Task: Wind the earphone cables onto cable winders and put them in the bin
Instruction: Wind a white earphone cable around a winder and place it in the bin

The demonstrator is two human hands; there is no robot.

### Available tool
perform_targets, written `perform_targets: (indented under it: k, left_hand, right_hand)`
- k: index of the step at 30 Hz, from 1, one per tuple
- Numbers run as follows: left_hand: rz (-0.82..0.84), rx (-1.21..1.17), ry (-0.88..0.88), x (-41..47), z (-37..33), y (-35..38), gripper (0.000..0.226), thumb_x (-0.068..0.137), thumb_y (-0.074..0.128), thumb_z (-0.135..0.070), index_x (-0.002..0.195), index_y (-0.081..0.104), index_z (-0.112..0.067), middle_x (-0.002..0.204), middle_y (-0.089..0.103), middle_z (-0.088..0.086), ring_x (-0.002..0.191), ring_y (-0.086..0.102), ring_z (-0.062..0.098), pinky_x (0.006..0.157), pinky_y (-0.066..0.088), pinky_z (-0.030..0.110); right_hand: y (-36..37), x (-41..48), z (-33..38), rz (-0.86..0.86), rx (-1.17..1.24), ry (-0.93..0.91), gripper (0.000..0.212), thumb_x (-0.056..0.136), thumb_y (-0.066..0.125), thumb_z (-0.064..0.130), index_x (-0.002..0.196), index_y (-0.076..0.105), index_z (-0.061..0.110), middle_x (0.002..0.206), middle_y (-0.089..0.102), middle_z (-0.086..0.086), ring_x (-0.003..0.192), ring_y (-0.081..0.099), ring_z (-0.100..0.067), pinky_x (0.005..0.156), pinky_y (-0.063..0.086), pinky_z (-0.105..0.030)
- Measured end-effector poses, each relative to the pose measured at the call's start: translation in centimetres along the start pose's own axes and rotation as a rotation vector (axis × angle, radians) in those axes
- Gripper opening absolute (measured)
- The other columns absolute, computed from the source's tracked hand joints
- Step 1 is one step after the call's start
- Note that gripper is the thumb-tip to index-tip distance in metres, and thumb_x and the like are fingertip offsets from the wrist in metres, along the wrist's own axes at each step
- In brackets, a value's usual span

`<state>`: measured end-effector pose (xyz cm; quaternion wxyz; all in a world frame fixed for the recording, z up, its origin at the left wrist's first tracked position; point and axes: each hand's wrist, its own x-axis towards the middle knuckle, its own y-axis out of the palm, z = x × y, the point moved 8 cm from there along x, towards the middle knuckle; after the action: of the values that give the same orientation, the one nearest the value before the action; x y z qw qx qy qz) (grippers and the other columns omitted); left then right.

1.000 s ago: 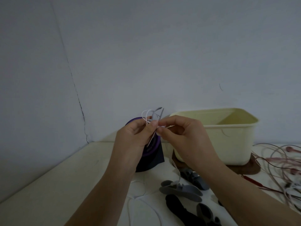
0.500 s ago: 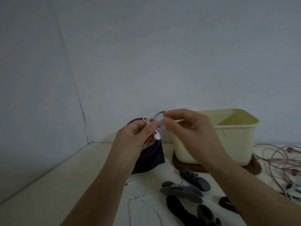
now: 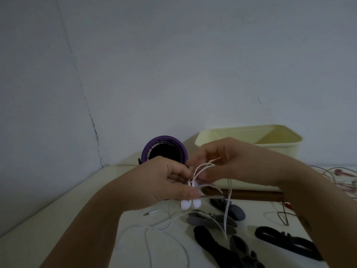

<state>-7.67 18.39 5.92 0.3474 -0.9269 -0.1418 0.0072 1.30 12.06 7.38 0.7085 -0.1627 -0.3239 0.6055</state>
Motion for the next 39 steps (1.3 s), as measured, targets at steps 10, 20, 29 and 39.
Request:
perform_targets:
  k: [10, 20, 29, 39]
  left_hand:
    - [-0.028, 0.099, -0.055, 0.2, 0.5, 0.6, 0.035, 0.071, 0.078, -0.03, 0.102, 0.064, -0.027, 0.087, 0.073, -0.009, 0.085, 0.069, 0.004, 0.08, 0.053, 0.019]
    - [-0.249, 0.066, 0.078, -0.5, -2.3, -1.2, 0.071, 0.056, 0.075, -0.043, 0.12, 0.045, -0.046, 0.091, 0.074, -0.013, 0.091, 0.069, 0.003, 0.088, 0.048, 0.023]
    - [-0.455, 0.111, 0.073, -1.3, -2.1, -3.8, 0.037, 0.071, 0.078, -0.028, 0.101, 0.061, -0.04, 0.084, 0.073, -0.019, 0.084, 0.066, -0.006, 0.07, 0.045, 0.003]
    - [-0.55, -0.236, 0.077, -0.4, 0.9, -5.2, 0.008, 0.083, 0.067, -0.017, 0.084, 0.073, -0.02, 0.073, 0.074, -0.004, 0.075, 0.069, 0.006, 0.071, 0.051, 0.01]
  right_hand:
    - [-1.4, -0.4, -0.3, -0.054, 0.155, 0.013, 0.012, 0.078, 0.072, 0.013, 0.072, 0.075, 0.023, 0.055, 0.052, 0.009, 0.052, 0.039, -0.003, 0.051, 0.036, -0.015]
    - [-0.5, 1.0, -1.7, -0.19, 0.426, -0.08, 0.011, 0.068, 0.071, 0.027, 0.076, 0.074, 0.02, 0.079, 0.072, -0.008, 0.073, 0.067, -0.019, 0.073, 0.051, -0.03]
    - [-0.3, 1.3, -2.6, -0.29, 0.308, -0.02, 0.025, 0.087, 0.064, 0.019, 0.064, 0.071, 0.025, 0.052, 0.049, -0.002, 0.048, 0.033, -0.013, 0.049, 0.029, -0.024]
    - [1.0, 1.4, -2.0, -0.296, 0.176, 0.023, 0.025, 0.096, 0.053, 0.019, 0.072, 0.061, 0.021, 0.049, 0.055, 0.017, 0.041, 0.038, -0.001, 0.046, 0.03, -0.01]
